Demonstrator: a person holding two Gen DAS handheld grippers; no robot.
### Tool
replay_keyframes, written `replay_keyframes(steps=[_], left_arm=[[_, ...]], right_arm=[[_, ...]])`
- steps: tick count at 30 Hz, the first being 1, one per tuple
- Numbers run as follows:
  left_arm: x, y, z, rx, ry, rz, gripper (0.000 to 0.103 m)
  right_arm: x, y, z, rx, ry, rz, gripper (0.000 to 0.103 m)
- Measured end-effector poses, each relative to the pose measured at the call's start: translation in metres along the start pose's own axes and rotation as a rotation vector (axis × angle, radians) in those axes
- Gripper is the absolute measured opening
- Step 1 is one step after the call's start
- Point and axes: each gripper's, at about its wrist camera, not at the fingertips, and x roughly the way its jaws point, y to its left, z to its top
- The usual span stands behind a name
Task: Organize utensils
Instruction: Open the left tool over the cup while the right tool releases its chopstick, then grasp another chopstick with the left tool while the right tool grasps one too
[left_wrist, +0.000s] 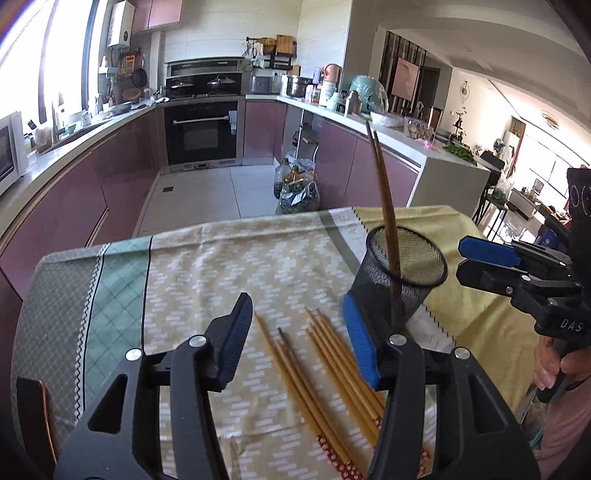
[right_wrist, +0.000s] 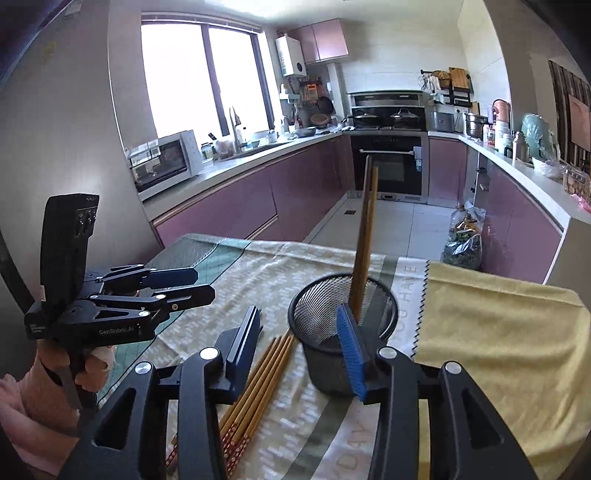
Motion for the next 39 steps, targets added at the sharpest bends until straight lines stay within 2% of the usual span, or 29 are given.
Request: replay_keyframes(steps=[6,10,24,32,35,39], left_arm=[[0.022,0.012,-0.052,-0.022,0.144,0.005,0.051],[0.035,0.017,-0.072,-0.039,0.199,0.01,0.051],[0.043,0.009,-0.078,-0.015,0.222,0.033,0.052],[0.049,0.005,-0.074,0.002,0.23,0.048,0.053],[0.049,0.006,-0.073,0.002,0.235,0.046,0.052],[0.049,0.004,-0.075,0.019,0.245,0.039,0.043]], right_arm=[[0.04,0.011,-0.041,0.029,0.151,0.023,0.041],[0.059,0.014,-0.061,0.049,0.218,0.012,0.041],[0.074,0.027,-0.078,0.032,0.277,-0.024,0.039],[0.078,0.031,-0.079,0.016,0.28,-0.055,0.036],[0.078,0.029,-0.08,0.018,0.284,-0.055,0.035],[0.078,0.029,-0.079,0.011,0.294,-0.058,0.03]])
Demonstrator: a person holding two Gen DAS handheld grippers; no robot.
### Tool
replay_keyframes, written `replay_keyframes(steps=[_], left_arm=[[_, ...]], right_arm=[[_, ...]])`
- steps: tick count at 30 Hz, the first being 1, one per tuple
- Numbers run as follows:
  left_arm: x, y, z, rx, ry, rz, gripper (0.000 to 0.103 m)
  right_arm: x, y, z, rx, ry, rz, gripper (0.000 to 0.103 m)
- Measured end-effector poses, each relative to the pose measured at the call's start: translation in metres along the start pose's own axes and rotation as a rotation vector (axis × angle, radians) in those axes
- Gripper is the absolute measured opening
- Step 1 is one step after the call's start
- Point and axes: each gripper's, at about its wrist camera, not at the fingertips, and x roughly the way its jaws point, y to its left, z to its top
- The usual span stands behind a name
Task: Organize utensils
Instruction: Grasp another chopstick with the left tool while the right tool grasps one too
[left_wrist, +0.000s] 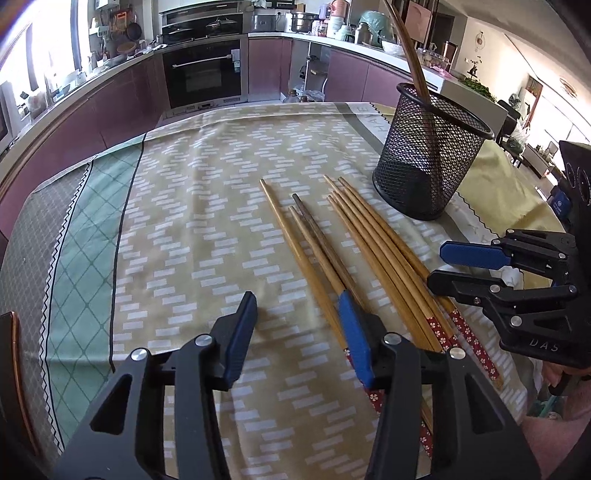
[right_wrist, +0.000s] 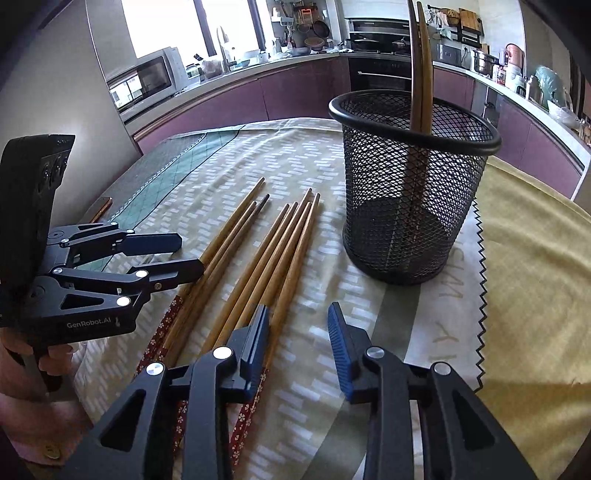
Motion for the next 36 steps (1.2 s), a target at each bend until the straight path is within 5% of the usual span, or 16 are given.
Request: replay_keyframes(steps=[14,26,36], left_arm=[[0.015,0.002,0.019,-0.008,0.018,-0.002,0.038],[0.021,0.001,0.025,-0.044,0.01,0.002,0.012],[0.011,0.007,0.018,-0.106,0.004,-0.031,0.008]], right_arm=[[0.014,0.007,0.013,-0.026,0.004,-0.056,0.024],[0.016,-0.004,0.016,0.035,-0.008,-0.023,0.007],[0.003,-0.012,0.009,0.064,-0.028,0.005,0.006]])
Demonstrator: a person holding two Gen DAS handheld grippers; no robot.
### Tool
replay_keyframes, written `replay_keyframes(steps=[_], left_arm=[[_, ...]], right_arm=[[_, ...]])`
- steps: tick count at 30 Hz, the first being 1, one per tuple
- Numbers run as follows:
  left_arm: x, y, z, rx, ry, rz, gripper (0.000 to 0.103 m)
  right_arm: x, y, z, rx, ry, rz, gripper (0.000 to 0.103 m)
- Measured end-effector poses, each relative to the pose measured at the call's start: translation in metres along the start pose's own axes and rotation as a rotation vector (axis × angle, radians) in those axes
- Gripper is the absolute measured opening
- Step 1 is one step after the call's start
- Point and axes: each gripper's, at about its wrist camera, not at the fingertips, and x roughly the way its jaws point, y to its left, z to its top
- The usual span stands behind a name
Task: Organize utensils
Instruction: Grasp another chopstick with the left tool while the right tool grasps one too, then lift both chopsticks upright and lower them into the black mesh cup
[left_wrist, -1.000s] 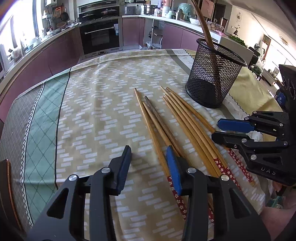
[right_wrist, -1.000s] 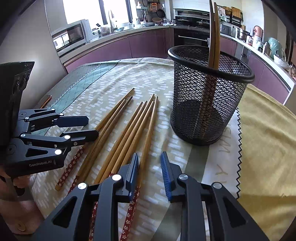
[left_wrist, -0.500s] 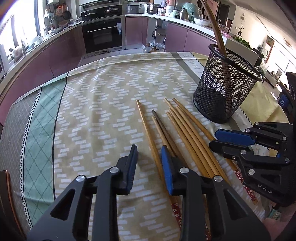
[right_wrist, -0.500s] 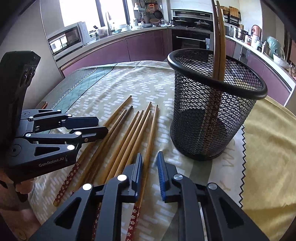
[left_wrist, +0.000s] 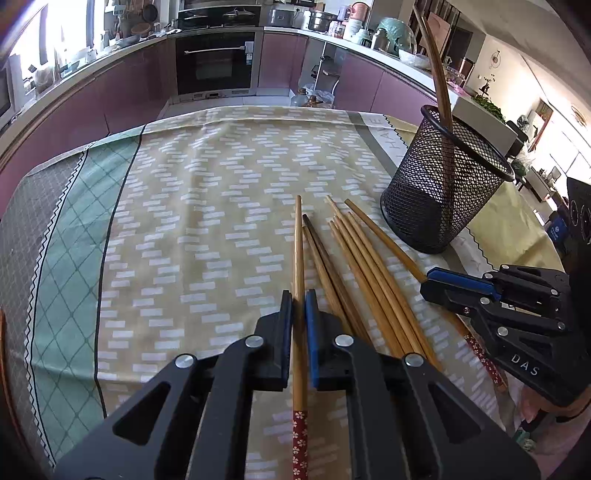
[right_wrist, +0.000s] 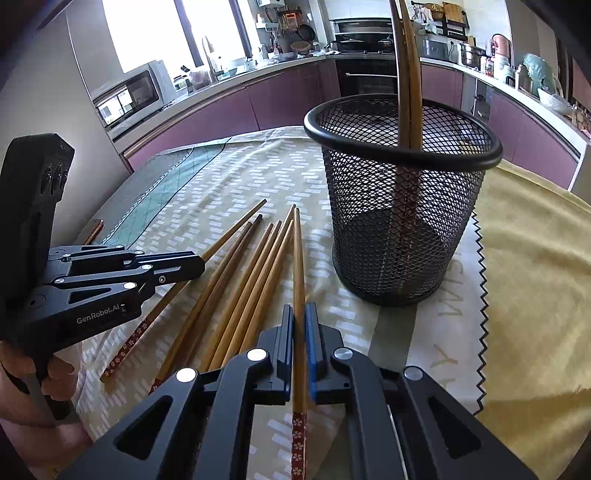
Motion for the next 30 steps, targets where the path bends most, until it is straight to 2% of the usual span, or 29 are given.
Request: replay_keyframes(steps=[5,17,22,30], left_arm=[[-0.015,0.0,-0.002,0.0,-0.02,-0.026,0.008],[-0.083,-0.014,0.009,0.04,-0.14,-0.178,0.008],[-0.111,-0.021,0.015,0.061,-0.191,-0.235,0.008],[-0.142,-0.036,0.03,0.1,-0.274,-0.282,0.007]], right_arm=[[-0.012,0.002,-0.002,-0.002,-0.024,0.033,0.006],[-0.066,-0.003,0.006,0.004,-0.157,0.143,0.006],[-0.084,-0.007,0.011,0.015,-0.221,0.148,0.006],[-0.111,-0.017,0.024,0.023,-0.317,0.149,0.006]])
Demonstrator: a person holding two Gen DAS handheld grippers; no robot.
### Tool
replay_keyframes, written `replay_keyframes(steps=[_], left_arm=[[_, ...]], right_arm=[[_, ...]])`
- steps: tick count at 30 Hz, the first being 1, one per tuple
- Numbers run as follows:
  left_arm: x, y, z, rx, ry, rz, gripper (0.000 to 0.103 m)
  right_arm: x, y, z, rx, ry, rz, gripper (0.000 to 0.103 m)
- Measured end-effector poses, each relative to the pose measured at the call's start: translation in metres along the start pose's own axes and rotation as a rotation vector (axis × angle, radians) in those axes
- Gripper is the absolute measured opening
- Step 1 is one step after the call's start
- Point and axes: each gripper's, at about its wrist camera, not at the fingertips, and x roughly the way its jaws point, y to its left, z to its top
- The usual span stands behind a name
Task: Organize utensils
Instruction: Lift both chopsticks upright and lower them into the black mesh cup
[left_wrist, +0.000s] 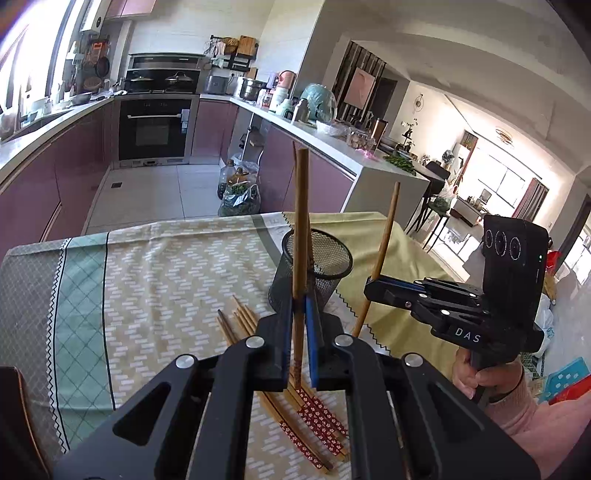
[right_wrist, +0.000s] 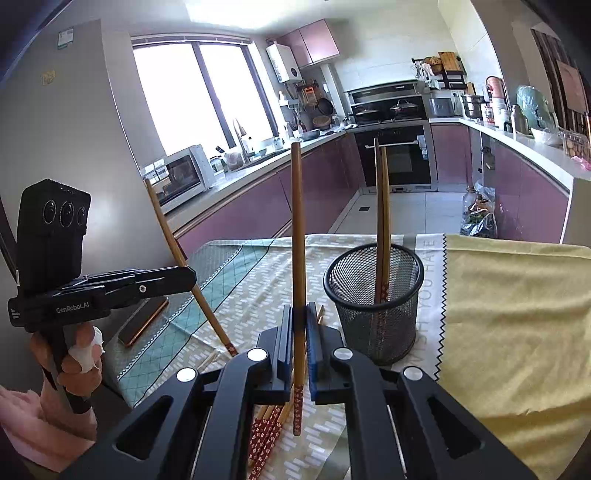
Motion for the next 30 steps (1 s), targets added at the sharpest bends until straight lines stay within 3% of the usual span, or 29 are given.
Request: replay_keyframes(steps=[22,26,30], left_arm=[[0.005,-0.041,0.098,0.06,-0.172,-0.031,0.007],[0.016,-0.048,0.105,0.089,-0.167,0.0,0.007],[0.037,-0.052,0.102,0.109,-0.108,0.024,0.007]], right_arm=[[-0.034,-0.011,0.082,-0.068,-0.192,-0.054,0.006],[-0.026,-0.018,0.089,-0.057,-0.191,-0.07,0.006],[-0.009,-0.024,0.088,-0.056,-0.166,-0.102,0.006]])
